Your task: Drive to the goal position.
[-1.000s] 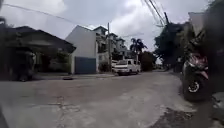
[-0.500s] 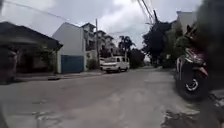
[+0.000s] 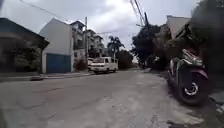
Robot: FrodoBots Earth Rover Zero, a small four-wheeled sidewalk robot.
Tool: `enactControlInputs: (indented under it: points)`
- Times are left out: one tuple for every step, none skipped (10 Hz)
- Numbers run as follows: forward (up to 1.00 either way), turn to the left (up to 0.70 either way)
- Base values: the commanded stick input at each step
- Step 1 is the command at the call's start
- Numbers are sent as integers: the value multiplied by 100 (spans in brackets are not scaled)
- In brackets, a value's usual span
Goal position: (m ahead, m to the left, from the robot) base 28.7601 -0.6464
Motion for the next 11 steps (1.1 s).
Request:
enactControlInputs:
  points:
    - [70,-34]
    - [70,-34]
    - [70,-34]
    - [70,-34]
    - [70,-34]
    - [70,-25]
    - [70,-12]
    - [70,0]
    - [70,0]
    - [70,0]
    - [70,0]
